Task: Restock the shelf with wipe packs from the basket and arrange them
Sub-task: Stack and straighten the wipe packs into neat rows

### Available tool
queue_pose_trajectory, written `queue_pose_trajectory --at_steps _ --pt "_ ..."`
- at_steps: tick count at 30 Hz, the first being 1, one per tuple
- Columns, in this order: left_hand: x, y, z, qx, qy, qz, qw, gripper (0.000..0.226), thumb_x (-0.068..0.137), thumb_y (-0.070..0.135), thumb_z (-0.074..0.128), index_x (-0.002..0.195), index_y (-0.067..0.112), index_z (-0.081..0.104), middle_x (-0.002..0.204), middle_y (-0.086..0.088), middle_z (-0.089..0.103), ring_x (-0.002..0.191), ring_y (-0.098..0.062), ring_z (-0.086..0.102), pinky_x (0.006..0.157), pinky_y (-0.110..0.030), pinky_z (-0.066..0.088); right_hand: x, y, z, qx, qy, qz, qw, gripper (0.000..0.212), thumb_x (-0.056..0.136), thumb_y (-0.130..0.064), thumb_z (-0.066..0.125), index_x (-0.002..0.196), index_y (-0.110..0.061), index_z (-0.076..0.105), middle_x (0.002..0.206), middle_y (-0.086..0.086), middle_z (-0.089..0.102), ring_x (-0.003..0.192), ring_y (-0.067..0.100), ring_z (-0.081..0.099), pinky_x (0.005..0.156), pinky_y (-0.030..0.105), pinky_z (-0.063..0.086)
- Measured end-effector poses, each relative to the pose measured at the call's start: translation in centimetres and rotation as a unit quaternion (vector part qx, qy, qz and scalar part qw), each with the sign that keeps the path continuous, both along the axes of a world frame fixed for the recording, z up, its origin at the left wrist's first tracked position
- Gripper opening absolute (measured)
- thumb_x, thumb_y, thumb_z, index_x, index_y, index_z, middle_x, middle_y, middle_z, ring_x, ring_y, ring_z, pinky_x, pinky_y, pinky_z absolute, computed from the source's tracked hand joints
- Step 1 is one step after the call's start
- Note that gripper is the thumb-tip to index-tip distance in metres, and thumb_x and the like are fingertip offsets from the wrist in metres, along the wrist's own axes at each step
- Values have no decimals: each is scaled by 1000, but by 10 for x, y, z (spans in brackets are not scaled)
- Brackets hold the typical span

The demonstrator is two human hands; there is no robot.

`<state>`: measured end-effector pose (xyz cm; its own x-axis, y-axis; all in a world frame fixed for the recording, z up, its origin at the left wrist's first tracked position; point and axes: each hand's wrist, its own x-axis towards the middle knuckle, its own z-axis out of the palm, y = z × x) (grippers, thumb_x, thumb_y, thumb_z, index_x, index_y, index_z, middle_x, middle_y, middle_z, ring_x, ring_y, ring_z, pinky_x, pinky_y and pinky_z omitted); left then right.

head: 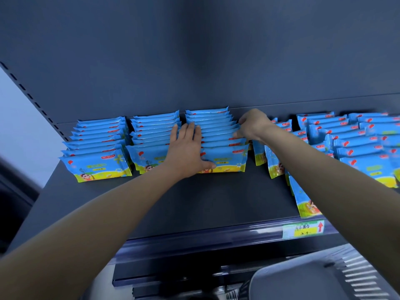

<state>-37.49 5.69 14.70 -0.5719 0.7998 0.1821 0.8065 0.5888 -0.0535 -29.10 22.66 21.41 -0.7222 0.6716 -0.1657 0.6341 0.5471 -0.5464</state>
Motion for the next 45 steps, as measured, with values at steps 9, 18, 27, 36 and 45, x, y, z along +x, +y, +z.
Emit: queue_pose_trajectory --at_steps 9,18,27,36,45 --pt "-1 0 0 -5 1 -2 1000 115 67 76 53 148 8 6 156 -8 9 144 -24 3 114 -43 -13 1 4 -8 -30 78 -10 996 28 85 -3 58 111 -5 66 114 17 65 109 31 60 92 36 50" --pt "-2 0 0 -6 3 -3 1000 115 69 76 51 148 8 4 157 -9 6 145 -24 2 113 -42 -14 -1 11 -3 -82 56 -11 995 31 87 -3 56 117 1 61 95 10 59 90 26 60 87 34 51" --pt "3 -5 -1 45 40 -120 991 77 81 57 56 145 26 27 152 -5 26 141 -23 18 114 -41 -12 2 7 -8 -193 72 -61 977 21 95 -15 53 108 0 57 88 10 62 66 17 62 54 24 52" --pt "14 4 -8 45 81 -112 989 74 85 49 53 142 8 29 147 -9 31 139 -23 24 115 -38 -9 8 8 -9 -139 11 -2 990 44 88 -43 60 111 -5 60 106 10 66 95 24 66 81 36 56" --pt "-3 -20 -2 35 23 -108 993 102 75 63 59 149 15 8 156 -2 13 145 -17 5 111 -38 -19 18 -10 -14 44 -143 146 978 100 65 -30 85 141 -12 22 134 6 48 120 28 48 93 35 42"
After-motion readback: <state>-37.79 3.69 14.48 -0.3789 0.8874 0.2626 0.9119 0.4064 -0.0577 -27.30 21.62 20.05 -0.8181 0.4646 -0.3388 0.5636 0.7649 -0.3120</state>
